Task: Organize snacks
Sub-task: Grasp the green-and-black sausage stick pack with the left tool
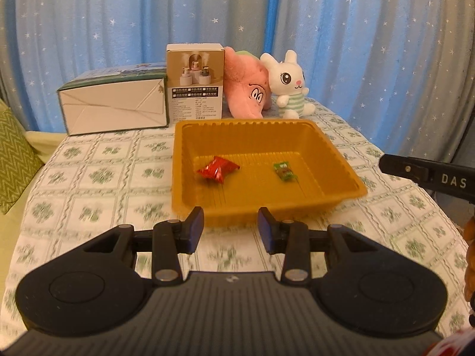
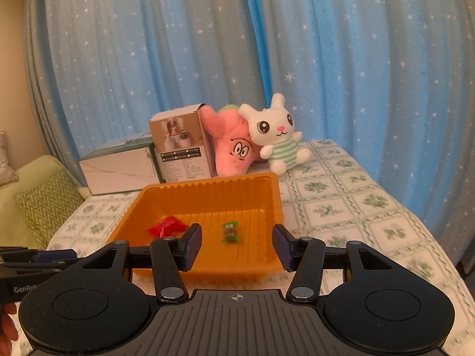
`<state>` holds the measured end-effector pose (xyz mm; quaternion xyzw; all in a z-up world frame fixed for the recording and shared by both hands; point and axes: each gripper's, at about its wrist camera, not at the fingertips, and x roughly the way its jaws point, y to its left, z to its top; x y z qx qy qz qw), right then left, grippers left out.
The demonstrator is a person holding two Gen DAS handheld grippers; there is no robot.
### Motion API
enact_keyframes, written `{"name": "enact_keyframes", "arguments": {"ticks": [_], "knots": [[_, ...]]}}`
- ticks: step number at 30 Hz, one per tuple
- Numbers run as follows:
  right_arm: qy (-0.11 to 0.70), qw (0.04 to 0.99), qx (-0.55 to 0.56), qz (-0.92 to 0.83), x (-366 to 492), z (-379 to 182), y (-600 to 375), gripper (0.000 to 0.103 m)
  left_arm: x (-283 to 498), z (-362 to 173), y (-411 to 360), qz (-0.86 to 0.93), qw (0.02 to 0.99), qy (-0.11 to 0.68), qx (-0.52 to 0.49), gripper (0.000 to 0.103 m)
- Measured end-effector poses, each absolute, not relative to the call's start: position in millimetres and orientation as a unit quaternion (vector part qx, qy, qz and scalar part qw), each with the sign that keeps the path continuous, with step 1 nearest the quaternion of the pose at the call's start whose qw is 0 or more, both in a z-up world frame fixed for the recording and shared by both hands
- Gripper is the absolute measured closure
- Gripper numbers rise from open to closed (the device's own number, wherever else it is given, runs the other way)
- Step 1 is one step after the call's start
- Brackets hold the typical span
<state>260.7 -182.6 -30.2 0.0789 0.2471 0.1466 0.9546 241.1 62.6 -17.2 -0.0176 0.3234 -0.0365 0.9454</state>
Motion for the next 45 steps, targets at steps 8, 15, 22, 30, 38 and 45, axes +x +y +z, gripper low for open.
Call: {"name": "enact_keyframes", "arguments": {"ticks": [8, 15, 22, 30, 38, 45], "knots": [[0.264, 0.953, 0.079, 0.127, 188.0, -37.1, -202.8, 0.05, 165.8, -25.0, 57.4, -0.014, 0.938, 0.343, -0.04, 0.067], [0.292, 0.945, 0.076, 0.123, 126.7, -53.7, -213.2, 0.05, 111.3, -36.1, 51.8, 0.001, 0.929, 0.365, -0.067, 0.067], [0.314, 0.938, 0.069, 0.13, 88.1, -67.5, -214.5, 0.05, 78.3, -43.7, 53.9, 0.018, 0.919, 0.385, -0.088, 0.067], [0.325, 0.934, 0.075, 0.131, 72.7, -75.2, -215.6, 0.05, 70.8, -55.3, 60.4, 0.041, 0.904, 0.403, -0.14, 0.067], [0.327, 0.934, 0.075, 0.12, 81.0, -79.9, -217.8, 0.05, 88.6, -69.5, 60.4, 0.066, 0.888, 0.406, -0.205, 0.047], [0.34, 0.931, 0.084, 0.105, 94.9, -92.5, -225.4, 0.05, 112.8, -87.9, 57.2, 0.1, 0.866, 0.405, -0.276, 0.044]]}}
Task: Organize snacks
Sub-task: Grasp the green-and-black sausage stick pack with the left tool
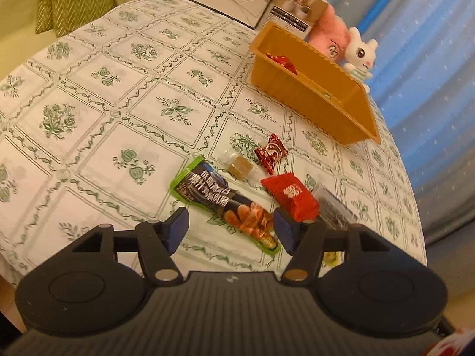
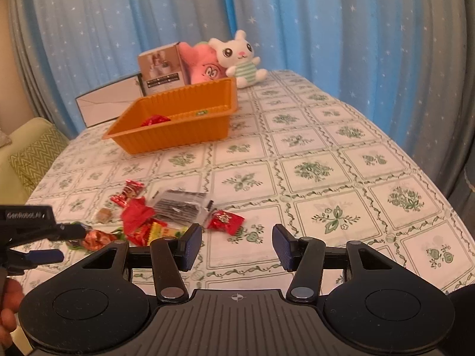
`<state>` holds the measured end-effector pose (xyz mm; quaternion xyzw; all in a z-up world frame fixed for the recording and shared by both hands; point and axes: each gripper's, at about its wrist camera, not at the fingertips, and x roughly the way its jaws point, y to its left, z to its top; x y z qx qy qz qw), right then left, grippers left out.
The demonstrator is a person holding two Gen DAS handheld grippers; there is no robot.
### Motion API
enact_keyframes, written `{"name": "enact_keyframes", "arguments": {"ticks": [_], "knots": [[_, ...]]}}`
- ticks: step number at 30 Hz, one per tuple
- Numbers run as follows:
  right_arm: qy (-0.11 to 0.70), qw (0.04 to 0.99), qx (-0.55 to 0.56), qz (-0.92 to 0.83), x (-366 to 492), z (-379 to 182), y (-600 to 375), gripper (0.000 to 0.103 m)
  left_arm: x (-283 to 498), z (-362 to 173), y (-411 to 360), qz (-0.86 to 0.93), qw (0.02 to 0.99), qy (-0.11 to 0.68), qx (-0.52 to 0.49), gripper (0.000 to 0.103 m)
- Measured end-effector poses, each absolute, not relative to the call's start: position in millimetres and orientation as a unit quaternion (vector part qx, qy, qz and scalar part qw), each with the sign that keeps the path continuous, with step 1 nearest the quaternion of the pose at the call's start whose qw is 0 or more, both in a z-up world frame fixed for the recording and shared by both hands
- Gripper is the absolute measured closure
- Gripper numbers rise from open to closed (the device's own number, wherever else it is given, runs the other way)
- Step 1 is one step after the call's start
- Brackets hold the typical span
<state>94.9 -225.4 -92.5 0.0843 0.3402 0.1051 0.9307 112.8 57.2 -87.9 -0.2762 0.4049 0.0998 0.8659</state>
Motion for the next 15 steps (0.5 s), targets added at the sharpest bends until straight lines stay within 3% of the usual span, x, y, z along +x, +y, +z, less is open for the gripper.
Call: {"name": "enact_keyframes", "arguments": {"ticks": [8, 15], "knots": [[0.345, 0.929, 0.085, 0.099, 104.7, -100.5, -229.3, 0.05, 140.5, -99.9, 43.8, 0.137, 0.865, 0.404, -0.264, 0.044], [0.352, 0.928, 0.083, 0.092, 109.6, -106.0, -231.3, 0.05, 144.1, -102.4, 35.2, 0.109, 0.886, 0.415, -0.175, 0.053]]}}
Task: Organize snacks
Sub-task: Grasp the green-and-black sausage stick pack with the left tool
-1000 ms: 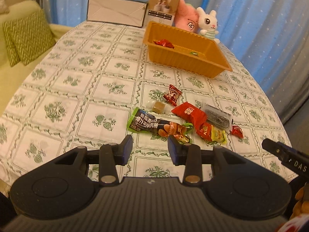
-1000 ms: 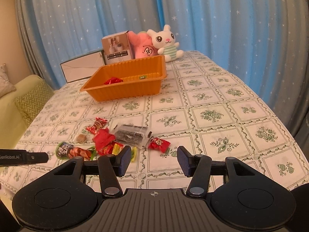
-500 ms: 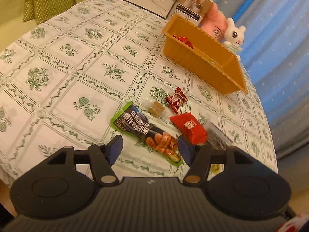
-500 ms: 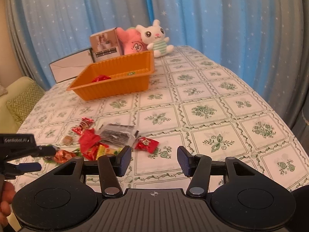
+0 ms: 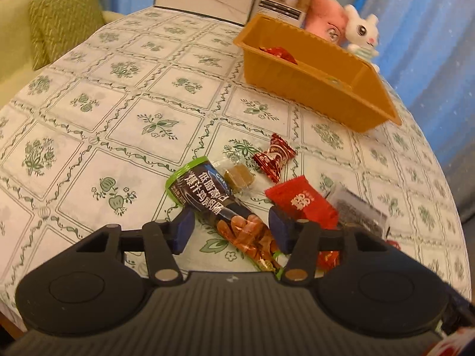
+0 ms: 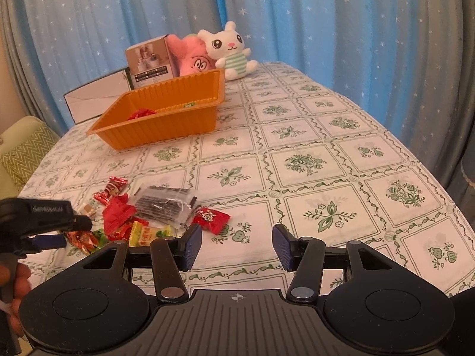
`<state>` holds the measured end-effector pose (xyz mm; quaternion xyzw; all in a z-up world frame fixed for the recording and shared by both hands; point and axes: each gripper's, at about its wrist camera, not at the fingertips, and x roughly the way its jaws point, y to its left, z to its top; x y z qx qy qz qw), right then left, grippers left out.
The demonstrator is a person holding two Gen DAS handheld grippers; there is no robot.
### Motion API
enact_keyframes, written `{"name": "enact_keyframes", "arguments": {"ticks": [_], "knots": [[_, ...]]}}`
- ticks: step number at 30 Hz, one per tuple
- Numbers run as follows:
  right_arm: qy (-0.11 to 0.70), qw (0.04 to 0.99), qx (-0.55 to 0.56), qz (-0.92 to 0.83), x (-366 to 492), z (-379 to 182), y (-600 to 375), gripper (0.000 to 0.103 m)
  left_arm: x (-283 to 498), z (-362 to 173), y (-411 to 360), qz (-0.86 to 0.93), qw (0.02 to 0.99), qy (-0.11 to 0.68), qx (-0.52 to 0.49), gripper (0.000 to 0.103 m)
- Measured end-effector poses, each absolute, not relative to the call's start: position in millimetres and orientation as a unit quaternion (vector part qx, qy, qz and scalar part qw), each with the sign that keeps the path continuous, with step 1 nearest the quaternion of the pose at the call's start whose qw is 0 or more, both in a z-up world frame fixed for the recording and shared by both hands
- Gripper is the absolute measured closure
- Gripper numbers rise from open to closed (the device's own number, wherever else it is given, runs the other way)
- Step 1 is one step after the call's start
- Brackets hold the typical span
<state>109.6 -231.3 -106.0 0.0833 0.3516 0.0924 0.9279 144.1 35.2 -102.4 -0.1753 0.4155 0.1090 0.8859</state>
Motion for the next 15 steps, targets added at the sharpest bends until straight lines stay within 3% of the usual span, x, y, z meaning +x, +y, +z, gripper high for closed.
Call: {"name": "enact_keyframes", "arguments": {"ticks": [5, 15], "knots": [[0.352, 0.928, 0.083, 0.093, 109.8, -106.5, -230.2, 0.05, 130.8, -96.3, 45.2, 0.061, 0.89, 0.426, -0.149, 0.062], [0.349, 0.929, 0.08, 0.094, 108.6, -105.5, -226.3, 0.05, 127.5, -96.1, 59.9, 0.063, 0.888, 0.443, -0.106, 0.062]]}}
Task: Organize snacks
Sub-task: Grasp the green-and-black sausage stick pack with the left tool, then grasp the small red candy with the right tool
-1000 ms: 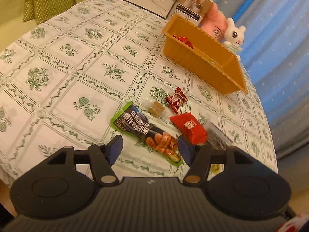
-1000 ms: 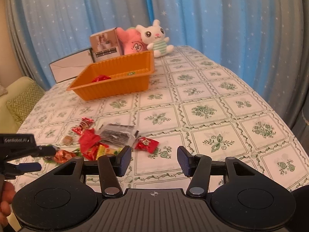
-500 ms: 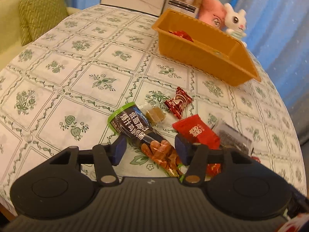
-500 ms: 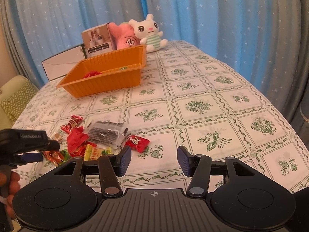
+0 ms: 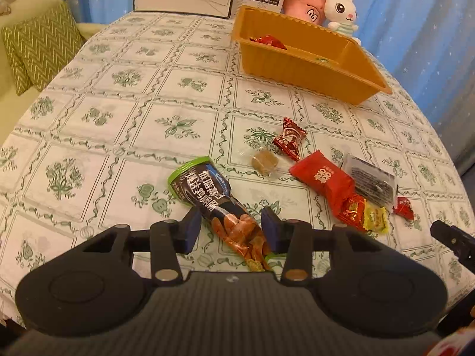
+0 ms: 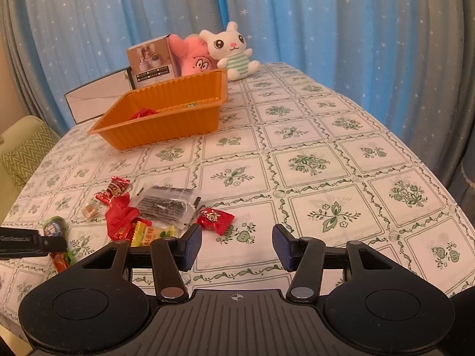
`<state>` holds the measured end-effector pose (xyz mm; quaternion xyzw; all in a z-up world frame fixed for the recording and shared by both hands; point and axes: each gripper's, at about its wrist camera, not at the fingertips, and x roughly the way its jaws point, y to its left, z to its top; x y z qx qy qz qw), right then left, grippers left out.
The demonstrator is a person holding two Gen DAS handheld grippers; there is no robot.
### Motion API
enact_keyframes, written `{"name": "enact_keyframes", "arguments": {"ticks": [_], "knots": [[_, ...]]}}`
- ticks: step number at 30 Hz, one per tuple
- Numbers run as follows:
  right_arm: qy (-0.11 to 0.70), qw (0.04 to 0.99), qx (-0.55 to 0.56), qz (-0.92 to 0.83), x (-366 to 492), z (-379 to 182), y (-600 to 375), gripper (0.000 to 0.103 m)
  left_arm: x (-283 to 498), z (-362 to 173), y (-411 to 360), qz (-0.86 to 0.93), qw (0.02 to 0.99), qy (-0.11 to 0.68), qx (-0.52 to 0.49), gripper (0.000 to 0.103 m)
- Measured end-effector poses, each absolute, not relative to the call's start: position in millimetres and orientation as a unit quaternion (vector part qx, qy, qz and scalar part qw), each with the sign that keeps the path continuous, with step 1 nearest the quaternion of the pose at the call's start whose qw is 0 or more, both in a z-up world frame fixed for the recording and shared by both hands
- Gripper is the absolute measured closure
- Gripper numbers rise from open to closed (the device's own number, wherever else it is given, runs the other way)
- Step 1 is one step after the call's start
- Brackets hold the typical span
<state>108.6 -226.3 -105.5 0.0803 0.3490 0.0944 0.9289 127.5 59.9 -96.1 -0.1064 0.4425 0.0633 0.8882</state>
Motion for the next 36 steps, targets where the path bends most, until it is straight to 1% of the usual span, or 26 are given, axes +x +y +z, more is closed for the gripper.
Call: {"name": "enact_keyframes", "arguments": {"ticks": [6, 10, 12, 15, 19, 24, 31, 33, 35, 36], "knots": [[0.353, 0.928, 0.075, 0.092, 109.9, -108.7, -226.6, 0.05, 132.4, -106.6, 42.9, 0.061, 0.898, 0.435, -0.026, 0.062], [0.355, 0.926, 0.073, 0.102, 110.8, -110.5, -225.7, 0.05, 122.8, -104.0, 42.2, 0.037, 0.896, 0.441, 0.014, 0.073], [0.354, 0.926, 0.066, 0.117, 110.9, -110.4, -221.6, 0.05, 113.3, -102.7, 43.9, 0.018, 0.897, 0.441, 0.033, 0.075], [0.349, 0.926, 0.049, 0.134, 113.1, -110.6, -215.2, 0.05, 103.0, -102.4, 53.8, 0.004, 0.896, 0.443, 0.014, 0.076], [0.35, 0.925, 0.019, 0.146, 124.8, -113.8, -207.9, 0.05, 105.5, -102.8, 57.4, 0.01, 0.898, 0.439, 0.012, 0.076], [0.36, 0.919, -0.046, 0.155, 145.1, -122.0, -200.4, 0.05, 117.0, -101.6, 54.7, 0.008, 0.9, 0.435, 0.008, 0.076], [0.371, 0.902, -0.099, 0.196, 169.6, -134.9, -187.6, 0.05, 120.4, -106.5, 47.5, 0.001, 0.903, 0.43, 0.019, 0.075], [0.376, 0.899, -0.097, 0.202, 172.1, -137.3, -187.3, 0.054, 120.0, -106.8, 48.2, 0.0, 0.903, 0.428, 0.018, 0.075], [0.378, 0.897, -0.092, 0.211, 171.4, -137.5, -187.0, 0.067, 120.1, -106.8, 48.3, 0.0, 0.904, 0.428, 0.02, 0.075], [0.378, 0.896, -0.093, 0.213, 169.8, -137.2, -185.6, 0.07, 120.2, -106.9, 47.9, 0.001, 0.904, 0.427, 0.023, 0.075]]}}
